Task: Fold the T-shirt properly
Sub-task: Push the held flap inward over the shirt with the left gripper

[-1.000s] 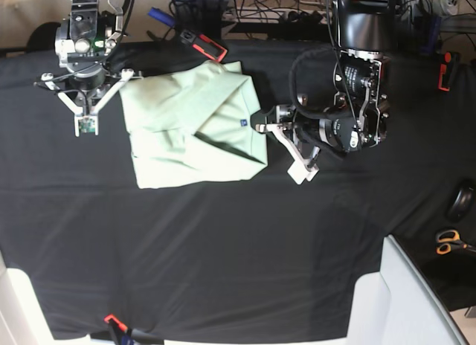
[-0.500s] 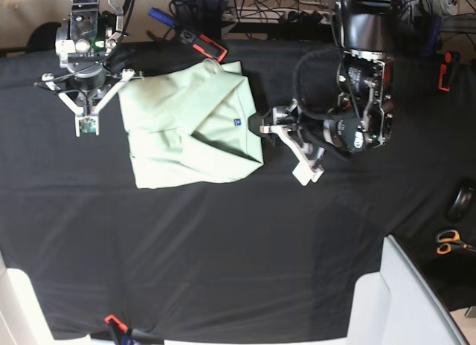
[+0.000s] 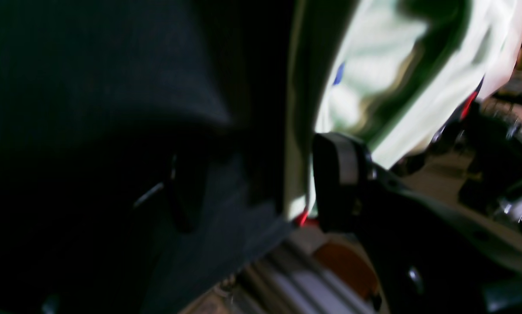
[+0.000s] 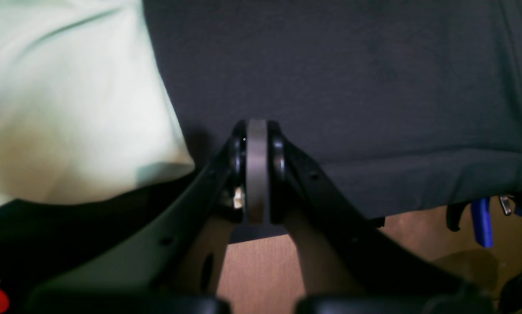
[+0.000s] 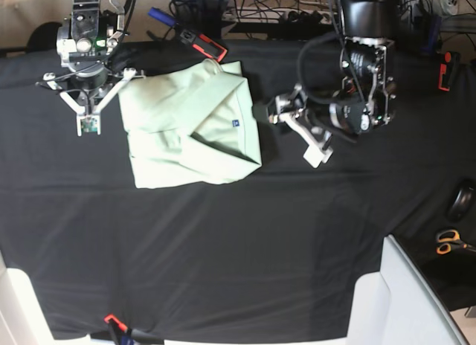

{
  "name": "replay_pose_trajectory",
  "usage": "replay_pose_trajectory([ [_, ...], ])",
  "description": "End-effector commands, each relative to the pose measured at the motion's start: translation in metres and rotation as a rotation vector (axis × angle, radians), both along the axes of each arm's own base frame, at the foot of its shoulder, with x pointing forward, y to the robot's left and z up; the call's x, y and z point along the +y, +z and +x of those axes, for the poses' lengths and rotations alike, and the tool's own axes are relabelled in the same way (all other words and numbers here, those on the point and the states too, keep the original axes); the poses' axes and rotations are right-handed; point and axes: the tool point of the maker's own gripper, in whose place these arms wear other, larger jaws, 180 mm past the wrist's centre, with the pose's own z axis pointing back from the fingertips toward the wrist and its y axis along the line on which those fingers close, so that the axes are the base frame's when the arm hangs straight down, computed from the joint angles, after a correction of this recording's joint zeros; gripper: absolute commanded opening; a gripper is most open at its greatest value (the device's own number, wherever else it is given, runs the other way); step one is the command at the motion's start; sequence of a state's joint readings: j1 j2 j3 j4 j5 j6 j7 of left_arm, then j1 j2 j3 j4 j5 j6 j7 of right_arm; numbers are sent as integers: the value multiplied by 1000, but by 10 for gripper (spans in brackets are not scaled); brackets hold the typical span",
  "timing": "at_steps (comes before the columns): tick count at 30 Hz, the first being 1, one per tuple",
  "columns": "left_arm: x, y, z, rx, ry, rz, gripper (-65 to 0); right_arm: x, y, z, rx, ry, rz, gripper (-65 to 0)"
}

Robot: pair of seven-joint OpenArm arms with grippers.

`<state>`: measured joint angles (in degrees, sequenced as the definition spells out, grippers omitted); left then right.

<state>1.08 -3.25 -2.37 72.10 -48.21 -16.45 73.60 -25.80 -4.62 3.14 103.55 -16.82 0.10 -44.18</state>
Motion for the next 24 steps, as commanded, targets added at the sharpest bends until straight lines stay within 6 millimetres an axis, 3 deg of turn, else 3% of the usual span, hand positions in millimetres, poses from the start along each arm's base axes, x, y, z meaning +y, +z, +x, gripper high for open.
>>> replay_pose_trajectory([
  [1, -6, 4, 2, -4, -2, -23, -270, -3, 7, 6, -31, 1, -13, -638],
  [5, -16, 6, 9, -33, 23, -43, -270, -2, 6, 6, -31, 2, -13, -638],
  [12, -37, -14, -1, 66, 38, -100, -270, -2, 6, 5, -30, 2, -13, -638],
  [19, -76, -9, 6, 59, -61, -129, -274, -3, 6, 5, -30, 3, -14, -638],
  [24, -81, -7, 8, 53, -66, -137, -316, -6, 6, 5, -29, 0, -19, -638],
])
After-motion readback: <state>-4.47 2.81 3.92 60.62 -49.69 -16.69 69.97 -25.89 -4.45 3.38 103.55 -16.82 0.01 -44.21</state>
